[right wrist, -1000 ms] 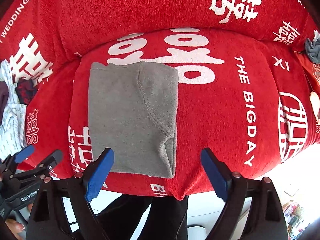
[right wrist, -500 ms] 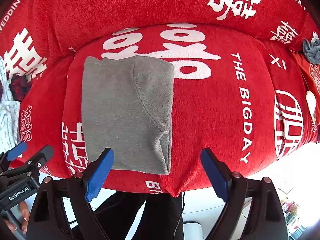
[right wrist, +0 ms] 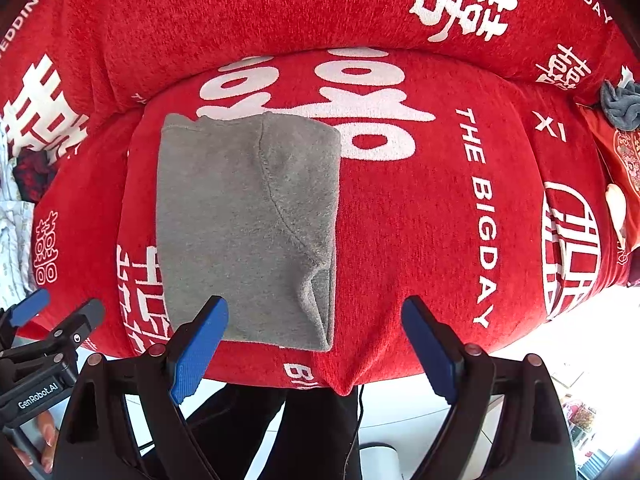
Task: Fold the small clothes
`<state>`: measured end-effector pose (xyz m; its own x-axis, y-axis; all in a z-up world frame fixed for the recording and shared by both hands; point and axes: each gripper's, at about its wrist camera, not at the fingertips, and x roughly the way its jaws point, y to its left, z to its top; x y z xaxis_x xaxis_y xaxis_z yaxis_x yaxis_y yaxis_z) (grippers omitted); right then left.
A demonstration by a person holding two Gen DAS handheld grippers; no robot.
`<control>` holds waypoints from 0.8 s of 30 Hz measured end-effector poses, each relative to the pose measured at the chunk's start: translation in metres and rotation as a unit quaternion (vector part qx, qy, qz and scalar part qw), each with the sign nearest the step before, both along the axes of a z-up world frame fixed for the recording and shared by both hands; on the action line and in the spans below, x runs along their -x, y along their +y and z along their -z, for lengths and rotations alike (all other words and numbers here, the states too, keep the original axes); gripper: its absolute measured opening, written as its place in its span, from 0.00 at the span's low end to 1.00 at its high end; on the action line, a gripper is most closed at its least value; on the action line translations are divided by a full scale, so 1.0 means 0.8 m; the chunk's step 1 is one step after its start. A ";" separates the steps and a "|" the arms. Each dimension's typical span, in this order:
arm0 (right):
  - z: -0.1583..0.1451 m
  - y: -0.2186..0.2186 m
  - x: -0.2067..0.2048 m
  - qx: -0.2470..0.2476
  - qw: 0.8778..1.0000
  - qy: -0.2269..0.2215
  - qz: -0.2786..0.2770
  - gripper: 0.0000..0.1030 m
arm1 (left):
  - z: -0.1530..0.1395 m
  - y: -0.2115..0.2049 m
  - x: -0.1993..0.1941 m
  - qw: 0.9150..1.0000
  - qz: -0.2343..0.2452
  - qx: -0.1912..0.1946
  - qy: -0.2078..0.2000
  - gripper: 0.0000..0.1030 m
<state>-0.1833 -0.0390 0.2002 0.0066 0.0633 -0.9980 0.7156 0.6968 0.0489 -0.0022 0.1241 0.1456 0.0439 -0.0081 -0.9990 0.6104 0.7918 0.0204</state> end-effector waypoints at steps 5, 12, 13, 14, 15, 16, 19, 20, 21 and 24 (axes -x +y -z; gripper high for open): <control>-0.001 -0.001 0.000 0.001 1.000 0.000 -0.001 0.88 | 0.000 0.000 0.000 1.000 0.001 -0.001 -0.001 1.00; -0.001 0.000 -0.001 0.004 1.000 0.003 -0.005 0.88 | 0.000 0.000 0.000 1.000 0.003 -0.002 -0.003 1.00; -0.001 0.000 -0.001 0.004 1.000 0.003 -0.005 0.88 | 0.000 0.000 -0.001 1.000 0.003 -0.002 -0.003 1.00; -0.001 0.000 -0.001 0.004 1.000 0.003 -0.006 0.88 | 0.000 0.000 -0.001 1.000 0.003 -0.002 -0.003 1.00; -0.001 0.000 -0.001 0.004 1.000 0.003 -0.006 0.88 | 0.000 0.000 -0.001 1.000 0.003 -0.002 -0.003 1.00; -0.001 0.001 -0.001 0.005 1.000 0.003 -0.006 0.88 | 0.000 0.000 -0.001 1.000 0.003 -0.002 -0.004 1.00; 0.000 0.000 -0.002 0.006 1.000 0.003 -0.007 0.88 | -0.001 0.001 -0.001 1.000 0.003 -0.002 -0.005 1.00; 0.000 0.000 -0.002 0.006 1.000 0.004 -0.008 0.88 | -0.001 0.001 -0.002 1.000 0.003 -0.002 -0.005 1.00; 0.000 0.000 -0.002 0.006 1.000 0.004 -0.008 0.88 | -0.001 0.001 -0.002 1.000 0.003 -0.002 -0.005 1.00; 0.000 0.000 -0.003 0.007 1.000 0.004 -0.010 0.88 | -0.001 0.001 -0.001 1.000 0.002 -0.002 -0.005 1.00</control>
<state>-0.1810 -0.0393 0.2002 -0.0030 0.0500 -0.9987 0.7017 0.7117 0.0335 -0.0012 0.1248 0.1463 0.0538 -0.0040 -0.9985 0.6132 0.7894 0.0298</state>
